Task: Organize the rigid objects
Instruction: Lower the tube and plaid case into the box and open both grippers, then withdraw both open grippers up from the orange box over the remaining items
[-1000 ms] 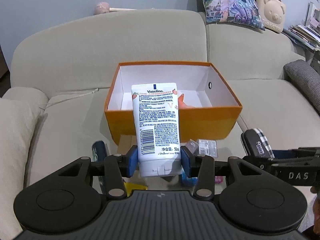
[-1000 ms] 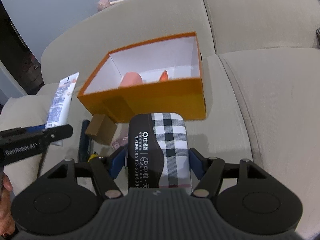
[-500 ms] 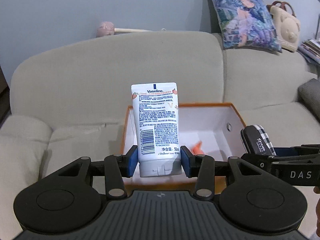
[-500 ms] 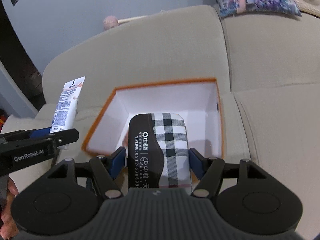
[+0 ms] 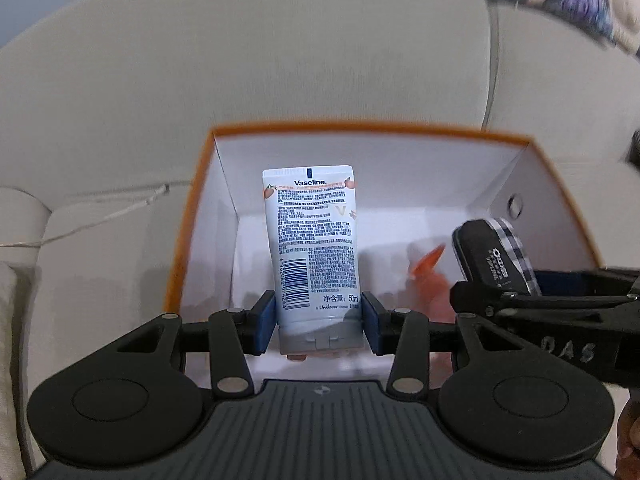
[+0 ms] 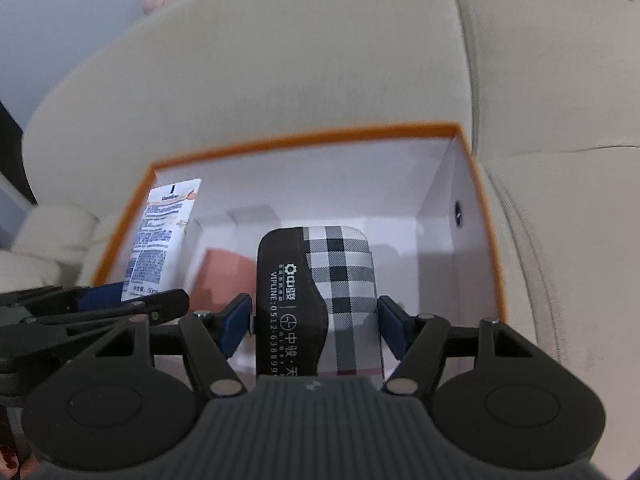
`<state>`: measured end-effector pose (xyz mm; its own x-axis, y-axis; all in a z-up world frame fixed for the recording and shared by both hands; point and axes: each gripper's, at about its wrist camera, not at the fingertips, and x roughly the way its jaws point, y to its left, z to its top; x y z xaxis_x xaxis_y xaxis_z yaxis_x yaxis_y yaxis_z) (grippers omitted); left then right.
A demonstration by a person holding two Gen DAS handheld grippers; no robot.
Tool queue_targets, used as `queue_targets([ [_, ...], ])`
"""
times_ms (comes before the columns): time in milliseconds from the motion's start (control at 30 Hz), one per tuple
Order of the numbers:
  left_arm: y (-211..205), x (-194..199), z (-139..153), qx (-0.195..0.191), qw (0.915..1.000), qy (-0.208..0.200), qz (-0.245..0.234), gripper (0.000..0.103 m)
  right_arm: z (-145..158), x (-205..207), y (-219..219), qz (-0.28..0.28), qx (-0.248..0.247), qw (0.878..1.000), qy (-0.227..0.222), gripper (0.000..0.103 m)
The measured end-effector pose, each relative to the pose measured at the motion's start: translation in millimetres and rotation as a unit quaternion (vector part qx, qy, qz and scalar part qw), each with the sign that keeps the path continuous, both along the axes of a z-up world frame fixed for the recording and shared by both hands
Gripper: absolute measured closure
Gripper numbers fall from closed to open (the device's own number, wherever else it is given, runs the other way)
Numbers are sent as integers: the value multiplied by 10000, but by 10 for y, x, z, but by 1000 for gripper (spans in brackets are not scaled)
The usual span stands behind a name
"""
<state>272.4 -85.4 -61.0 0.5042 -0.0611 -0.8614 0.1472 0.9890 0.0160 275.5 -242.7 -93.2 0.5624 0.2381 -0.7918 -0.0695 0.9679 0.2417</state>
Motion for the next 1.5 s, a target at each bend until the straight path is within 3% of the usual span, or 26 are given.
queue_targets([
  [200, 66, 7, -225, 70, 9992, 381, 114, 52, -199, 127, 171, 199, -597, 9979, 179, 34],
  [367, 41, -64, -233, 202, 9989, 417, -50, 49, -205, 113, 251, 381, -891, 9951, 182, 34],
  [533, 138, -116, -4, 145, 9996, 242, 100, 22, 78, 60, 200, 352, -987, 9941, -294, 27],
  [600, 156, -155, 141, 95, 9998, 124, 138, 21, 229, -43, 132, 314, -924, 9944, -412, 25],
  [800, 293, -571, 563, -137, 9996, -159, 185, 19, 594, -704, -120, -57, -514, 9959, -745, 18],
  [967, 262, -1244, 703, -179, 9989, -427, 56, 16, 548, -1417, -221, -299, -204, 9960, -813, 18],
  [1200, 392, -2071, 476, -680, 9968, -248, 354, 16, 180, -2169, -185, -273, -6, 9972, -695, 18],
  [1500, 456, -2628, 290, -946, 9932, -48, 676, 16, 55, -2776, -157, -177, -38, 9975, -688, 17],
])
